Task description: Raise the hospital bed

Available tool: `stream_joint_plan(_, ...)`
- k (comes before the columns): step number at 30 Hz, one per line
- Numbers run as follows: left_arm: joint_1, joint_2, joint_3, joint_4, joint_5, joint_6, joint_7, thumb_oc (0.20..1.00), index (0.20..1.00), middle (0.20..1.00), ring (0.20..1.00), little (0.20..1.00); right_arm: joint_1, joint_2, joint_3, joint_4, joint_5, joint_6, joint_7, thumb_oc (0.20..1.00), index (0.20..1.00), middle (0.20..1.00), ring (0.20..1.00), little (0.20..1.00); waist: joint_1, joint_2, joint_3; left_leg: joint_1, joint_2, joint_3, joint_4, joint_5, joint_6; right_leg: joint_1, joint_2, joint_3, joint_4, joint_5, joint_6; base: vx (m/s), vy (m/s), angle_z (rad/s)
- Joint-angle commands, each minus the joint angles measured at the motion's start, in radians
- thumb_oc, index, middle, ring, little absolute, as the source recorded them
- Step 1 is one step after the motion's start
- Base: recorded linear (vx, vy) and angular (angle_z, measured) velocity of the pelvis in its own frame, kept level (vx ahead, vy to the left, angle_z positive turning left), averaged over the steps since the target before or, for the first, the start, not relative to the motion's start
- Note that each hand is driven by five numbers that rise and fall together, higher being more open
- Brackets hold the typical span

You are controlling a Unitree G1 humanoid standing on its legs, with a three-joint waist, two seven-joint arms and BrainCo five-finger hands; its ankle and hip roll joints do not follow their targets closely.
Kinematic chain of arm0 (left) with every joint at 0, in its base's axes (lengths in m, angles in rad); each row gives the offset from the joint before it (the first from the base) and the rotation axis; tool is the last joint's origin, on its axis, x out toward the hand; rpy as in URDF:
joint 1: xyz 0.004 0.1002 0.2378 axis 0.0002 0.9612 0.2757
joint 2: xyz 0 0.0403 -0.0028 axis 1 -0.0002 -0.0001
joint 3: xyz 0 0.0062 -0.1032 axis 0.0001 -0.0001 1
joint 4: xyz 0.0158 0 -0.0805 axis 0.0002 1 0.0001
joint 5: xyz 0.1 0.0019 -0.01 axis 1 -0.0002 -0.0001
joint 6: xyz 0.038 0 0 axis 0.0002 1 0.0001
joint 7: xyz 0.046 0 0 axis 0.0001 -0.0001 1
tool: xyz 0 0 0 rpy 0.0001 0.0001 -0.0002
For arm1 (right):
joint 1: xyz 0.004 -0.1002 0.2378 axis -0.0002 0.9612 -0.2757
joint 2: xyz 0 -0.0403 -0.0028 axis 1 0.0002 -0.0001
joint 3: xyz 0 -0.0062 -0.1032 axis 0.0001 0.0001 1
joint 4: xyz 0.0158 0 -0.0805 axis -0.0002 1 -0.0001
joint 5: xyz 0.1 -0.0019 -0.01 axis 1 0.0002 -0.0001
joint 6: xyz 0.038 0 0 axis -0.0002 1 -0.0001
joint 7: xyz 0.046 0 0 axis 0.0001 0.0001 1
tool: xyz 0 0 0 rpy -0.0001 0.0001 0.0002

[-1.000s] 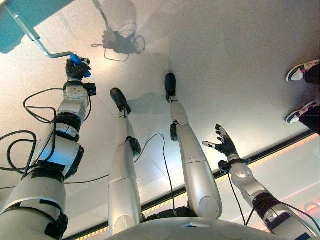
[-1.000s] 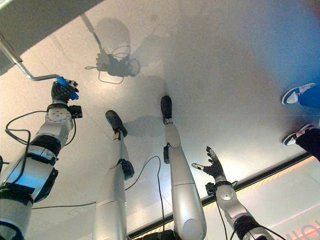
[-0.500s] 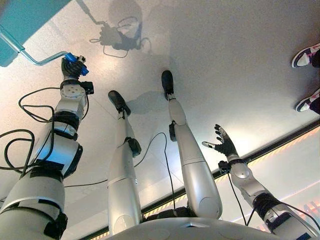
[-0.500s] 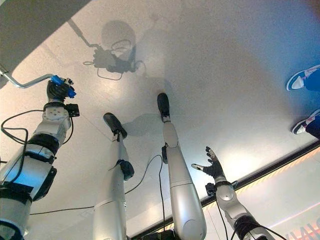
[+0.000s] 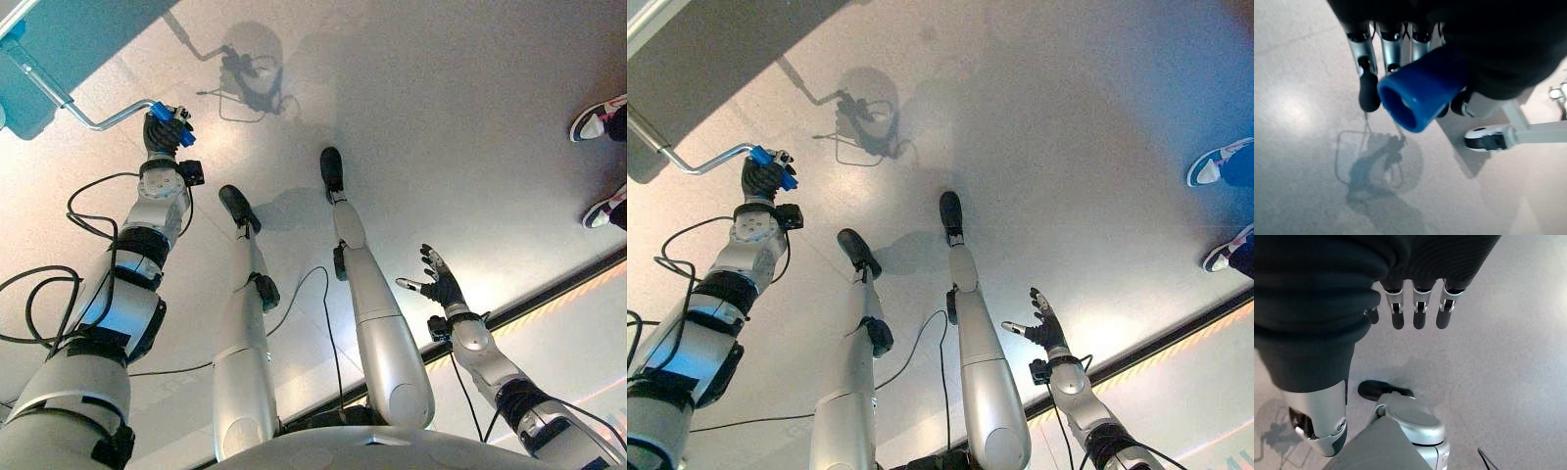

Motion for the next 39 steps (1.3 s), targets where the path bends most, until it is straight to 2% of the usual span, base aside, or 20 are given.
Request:
stream_joint_plan(1, -0.133, -0.084, -0.06, -0.19, 0.053, -0.11, -0.042, 0.2, 0.2, 0.2, 0.2, 0.2, 0.108, -0.056, -0.005, -0.022, -0.017, -0.005, -0.014, 1.0, 1.0, 1.0, 1.0, 1.0, 0.002, 0.041, 0.002, 0.075, 0.004, -0.057, 0.056, -0.072, -0.022, 0.04, 0.006, -0.034, 0.097, -0.091, 0.086, -0.01, -0.012, 0.06)
stream_joint_plan(13, -0.058, -0.034, -0.055, -0.414, 0.012, -0.151, -0.036, 0.2, 0.2, 0.2, 0.2, 0.2, 0.111, -0.043, -0.028, -0.004, -0.037, 0.014, -0.017, 1.0, 1.0, 1.0, 1.0, 1.0, 0.038, 0.06, 0.002, 0.114, -0.012, -0.092, 0.051, -0.07, -0.014, 0.101, -0.02, -0.067, 0.094, -0.097, 0.086, -0.01, 0.01, 0.09)
stream_joint_plan(19, 0.064, 0.023, 0.002, -0.516, -0.006, -0.163, -0.043, 0.2, 0.2, 0.2, 0.2, 0.2, 0.11, -0.031, -0.048, 0.016, -0.045, 0.026, -0.017, 1.0, 1.0, 1.0, 1.0, 1.0, 0.066, 0.065, 0.002, 0.135, -0.022, -0.111, 0.052, -0.07, -0.009, 0.138, -0.04, -0.083, 0.094, -0.099, 0.09, -0.01, 0.02, 0.08)
stream_joint_plan(20, 0.075, 0.028, 0.009, -0.526, -0.007, -0.164, -0.042, 0.2, 0.2, 0.2, 0.2, 0.2, 0.104, -0.03, -0.051, 0.018, -0.044, 0.027, -0.017, 1.0, 1.0, 1.0, 1.0, 1.0, 0.069, 0.063, 0.002, 0.108, -0.023, -0.098, 0.059, -0.042, -0.001, 0.119, -0.044, -0.092, 0.088, -0.065, 0.079, -0.08, 0.001, 0.11)
stream_joint_plan(27, 0.197, 0.086, 0.092, -0.594, -0.025, -0.177, -0.042, 0.2, 0.2, 0.2, 0.2, 0.2, 0.101, -0.024, -0.063, 0.027, -0.053, 0.034, -0.012, 1.0, 1.0, 1.0, 1.0, 1.0, 0.097, 0.058, 0.002, 0.121, -0.031, -0.118, 0.059, -0.043, 0.004, 0.157, -0.065, -0.116, 0.081, -0.069, 0.085, -0.01, 0.031, 0.04)
stream_joint_plan(39, 0.339, 0.095, 0.196, -0.634, -0.038, -0.182, -0.035, 0.2, 0.2, 0.2, 0.2, 0.2, 0.096, -0.018, -0.077, 0.053, -0.062, 0.042, -0.019, 1.0, 1.0, 1.0, 1.0, 1.0, 0.136, 0.045, 0.002, 0.113, -0.045, -0.155, 0.071, -0.049, 0.011, 0.194, -0.091, -0.157, 0.075, -0.079, 0.09, 0.0, 0.022, 0.11)
